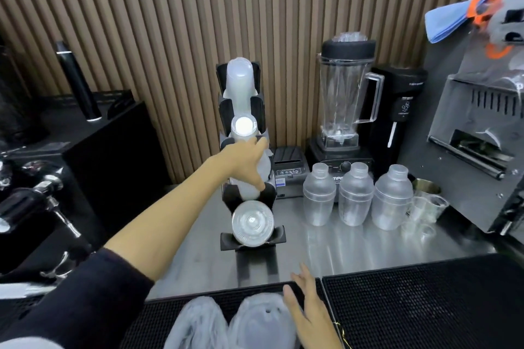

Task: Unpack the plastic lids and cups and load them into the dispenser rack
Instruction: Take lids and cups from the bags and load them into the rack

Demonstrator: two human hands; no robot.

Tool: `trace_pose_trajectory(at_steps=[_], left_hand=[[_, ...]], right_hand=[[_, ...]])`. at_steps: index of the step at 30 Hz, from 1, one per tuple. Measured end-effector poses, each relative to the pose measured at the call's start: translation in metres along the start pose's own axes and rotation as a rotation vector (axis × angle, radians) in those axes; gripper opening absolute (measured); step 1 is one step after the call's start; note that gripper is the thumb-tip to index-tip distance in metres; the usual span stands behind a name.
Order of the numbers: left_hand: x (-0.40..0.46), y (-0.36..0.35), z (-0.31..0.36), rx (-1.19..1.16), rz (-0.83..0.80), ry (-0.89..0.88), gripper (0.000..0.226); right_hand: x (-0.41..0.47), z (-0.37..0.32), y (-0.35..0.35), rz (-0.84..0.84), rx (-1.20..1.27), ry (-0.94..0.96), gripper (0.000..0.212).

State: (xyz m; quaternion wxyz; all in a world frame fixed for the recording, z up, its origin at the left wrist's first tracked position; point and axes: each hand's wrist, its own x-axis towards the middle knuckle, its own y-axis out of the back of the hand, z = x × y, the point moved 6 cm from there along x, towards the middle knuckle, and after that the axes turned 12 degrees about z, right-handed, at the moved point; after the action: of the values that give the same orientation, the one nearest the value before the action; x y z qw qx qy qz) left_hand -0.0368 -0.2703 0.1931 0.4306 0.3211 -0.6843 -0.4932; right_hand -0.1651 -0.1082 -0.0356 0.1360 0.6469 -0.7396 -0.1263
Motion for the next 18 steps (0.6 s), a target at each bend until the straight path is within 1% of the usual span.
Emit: trace_pose_trajectory(at_steps=[2, 4, 5, 6, 8, 9, 10, 13, 18], left_hand=[[0.008, -0.002, 0.002, -0.001, -0.003, -0.017, 0.083], [0.010, -0.007, -0.002, -0.021, -0.007, 0.015, 0.083], [0.010, -0.010, -0.005, -0.023, -0.012, 0.033, 0.088], [0.010, -0.013, -0.009, -0.012, -0.024, 0.045, 0.093], [0.009, -0.019, -0.016, 0.029, -0.025, 0.047, 0.102], [0.009, -0.022, -0.018, 0.048, -0.015, 0.042, 0.104], [0.009, -0.025, -0.018, 0.060, -0.005, 0.038, 0.103], [0.011, -0.039, -0.016, 0.070, -0.027, 0.026, 0.098], [0.014, -0.057, -0.021, -0.025, -0.116, 0.051, 0.107]], right_hand=[[0.003, 0.003, 0.003, 0.021, 0.008, -0.023, 0.062], [0.005, 0.005, 0.003, 0.026, 0.032, -0.028, 0.078], [0.005, 0.004, 0.002, 0.024, 0.024, -0.025, 0.082], [0.005, 0.005, 0.001, 0.029, 0.028, -0.034, 0.077], [0.006, 0.007, 0.000, 0.055, 0.045, -0.060, 0.052], [0.006, 0.007, 0.000, 0.067, 0.051, -0.069, 0.044], [0.006, 0.007, 0.000, 0.079, 0.050, -0.081, 0.041], [0.004, 0.007, 0.004, 0.100, 0.039, -0.102, 0.038], [0.001, 0.005, 0.013, 0.106, 0.022, -0.121, 0.046]])
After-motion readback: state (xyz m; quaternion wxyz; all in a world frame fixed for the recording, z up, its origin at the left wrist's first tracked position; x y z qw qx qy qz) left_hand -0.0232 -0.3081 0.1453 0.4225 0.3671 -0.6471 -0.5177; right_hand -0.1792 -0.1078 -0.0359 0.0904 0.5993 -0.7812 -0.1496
